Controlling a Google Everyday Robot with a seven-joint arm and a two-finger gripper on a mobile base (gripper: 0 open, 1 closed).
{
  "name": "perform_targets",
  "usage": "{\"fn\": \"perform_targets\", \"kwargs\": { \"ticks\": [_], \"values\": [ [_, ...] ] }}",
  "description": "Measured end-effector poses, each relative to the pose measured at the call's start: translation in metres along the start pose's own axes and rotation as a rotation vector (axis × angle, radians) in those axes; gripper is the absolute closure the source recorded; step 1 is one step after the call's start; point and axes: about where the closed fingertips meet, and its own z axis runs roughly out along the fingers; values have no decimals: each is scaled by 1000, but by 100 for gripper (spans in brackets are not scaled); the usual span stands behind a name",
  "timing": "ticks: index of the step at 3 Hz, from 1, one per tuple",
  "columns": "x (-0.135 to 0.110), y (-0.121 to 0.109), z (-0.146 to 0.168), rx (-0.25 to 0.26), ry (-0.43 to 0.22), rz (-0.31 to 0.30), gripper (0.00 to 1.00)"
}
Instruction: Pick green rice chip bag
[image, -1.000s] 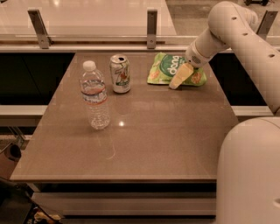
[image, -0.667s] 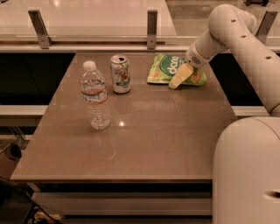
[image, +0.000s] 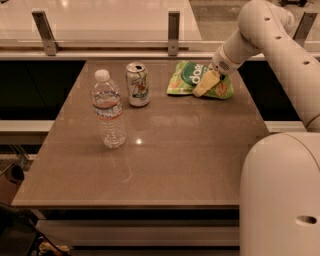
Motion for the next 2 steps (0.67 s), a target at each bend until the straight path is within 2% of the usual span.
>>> {"fn": "perform_targets", "kwargs": {
  "ticks": [1, 2],
  "values": [
    [0, 0, 0, 0, 0, 0, 88],
    [-1, 0, -2, 0, 0, 0, 100]
  ]
}}
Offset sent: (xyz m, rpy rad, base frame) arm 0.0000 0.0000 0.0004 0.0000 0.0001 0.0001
